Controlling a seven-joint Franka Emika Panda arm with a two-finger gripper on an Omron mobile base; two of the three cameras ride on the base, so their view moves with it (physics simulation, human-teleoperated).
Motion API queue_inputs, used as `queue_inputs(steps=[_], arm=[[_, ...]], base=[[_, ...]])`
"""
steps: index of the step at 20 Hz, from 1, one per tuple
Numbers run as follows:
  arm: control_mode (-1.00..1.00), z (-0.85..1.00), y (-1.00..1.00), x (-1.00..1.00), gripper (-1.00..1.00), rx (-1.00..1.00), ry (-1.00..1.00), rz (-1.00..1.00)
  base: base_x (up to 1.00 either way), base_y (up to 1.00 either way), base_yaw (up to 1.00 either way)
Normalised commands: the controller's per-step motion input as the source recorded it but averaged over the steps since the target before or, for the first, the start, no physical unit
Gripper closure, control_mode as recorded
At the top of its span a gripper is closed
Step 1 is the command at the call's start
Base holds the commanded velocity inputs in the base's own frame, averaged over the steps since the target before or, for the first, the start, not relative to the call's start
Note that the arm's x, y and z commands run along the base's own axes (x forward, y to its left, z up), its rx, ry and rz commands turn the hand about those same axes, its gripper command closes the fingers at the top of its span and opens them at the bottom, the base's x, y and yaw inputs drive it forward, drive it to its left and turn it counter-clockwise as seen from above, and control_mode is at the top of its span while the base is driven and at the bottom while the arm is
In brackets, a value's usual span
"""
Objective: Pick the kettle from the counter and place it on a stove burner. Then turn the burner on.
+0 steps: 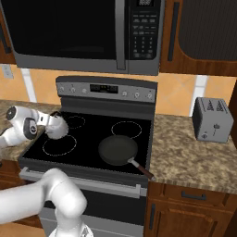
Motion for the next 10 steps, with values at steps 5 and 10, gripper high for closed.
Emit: queue_inputs(steps=[5, 10], arm=[[-1.00, -0.40, -0.32, -0.16, 1.00, 0.00, 0.10, -0.03], [-1.00, -0.52, -0.05, -0.20, 1.00, 0.00, 0.12, -0.01]], base=[[0.00, 0.00, 0.00], [0.00, 0.00, 0.00]])
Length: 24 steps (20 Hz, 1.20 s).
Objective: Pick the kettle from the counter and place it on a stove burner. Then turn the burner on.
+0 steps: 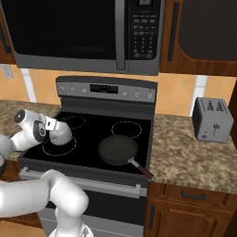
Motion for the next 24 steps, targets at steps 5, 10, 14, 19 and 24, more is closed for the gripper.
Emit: queue_inputs(steps=[5, 10, 14, 19, 24], arm=[[-1.00, -0.14, -0.04, -0.19, 1.00, 0.00, 0.04, 0.00], [-1.00, 0.00, -0.06, -0.29, 1.00, 0.00, 0.00, -0.01], [-1.00, 0.00, 0.00, -0.03, 1.00, 0.00, 0.01, 0.00], [-1.00, 0.00, 0.00, 0.00, -1.00, 0.00, 0.03, 0.00], [-1.00, 0.06, 0.00, 0.00, -1.00, 0.00, 0.00, 0.00]], base=[[0.00, 0.00, 0.00], [0.00, 0.00, 0.00], [0.00, 0.00, 0.00], [0.00, 0.00, 0.00], [0.00, 0.00, 0.00]])
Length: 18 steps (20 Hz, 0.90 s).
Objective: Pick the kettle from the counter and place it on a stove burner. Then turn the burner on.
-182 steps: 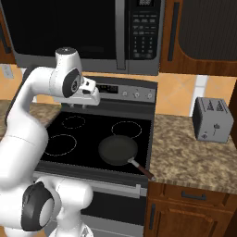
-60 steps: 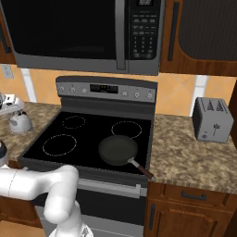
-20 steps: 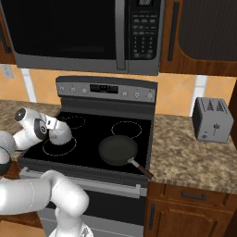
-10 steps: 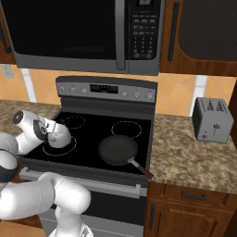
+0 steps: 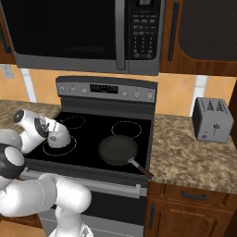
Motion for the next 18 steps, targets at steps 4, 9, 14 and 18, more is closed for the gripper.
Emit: queue_inputs(steps=[4, 9, 14, 18], arm=[[-1.00, 0.49, 0.00, 0.04, -1.00, 0.00, 0.00, 0.00], [-1.00, 0.70, 0.10, 0.18, -1.00, 0.00, 0.00, 0.00], [-1.00, 0.57, 0.38, 0.55, -1.00, -0.07, -0.07, 0.03], [-1.00, 0.41, 0.46, 0.56, -1.00, -0.11, -0.10, 0.04]], base=[[0.00, 0.00, 0.00], [0.00, 0.00, 0.00], [0.00, 0.00, 0.00], [0.00, 0.00, 0.00]])
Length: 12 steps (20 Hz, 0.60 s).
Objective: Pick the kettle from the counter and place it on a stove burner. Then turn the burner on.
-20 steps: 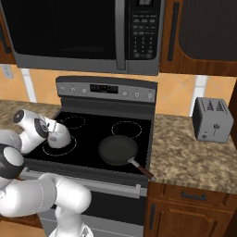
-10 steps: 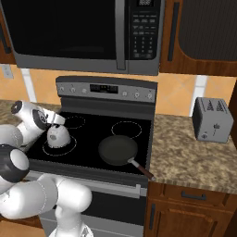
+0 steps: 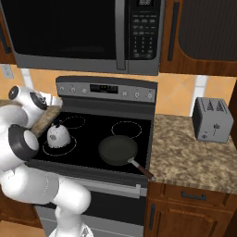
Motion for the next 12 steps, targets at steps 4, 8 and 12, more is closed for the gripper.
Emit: queue_inputs(steps=[4, 8, 12], arm=[[-1.00, 0.23, 0.43, 0.37, -1.00, -0.06, 0.00, 0.00], [-1.00, 0.14, 0.43, 0.39, -1.00, -0.07, 0.00, 0.00], [-1.00, 0.07, 0.23, 0.50, -1.00, -0.01, 0.00, 0.03]], base=[[0.00, 0.00, 0.00], [0.00, 0.00, 0.00], [0.00, 0.00, 0.00]])
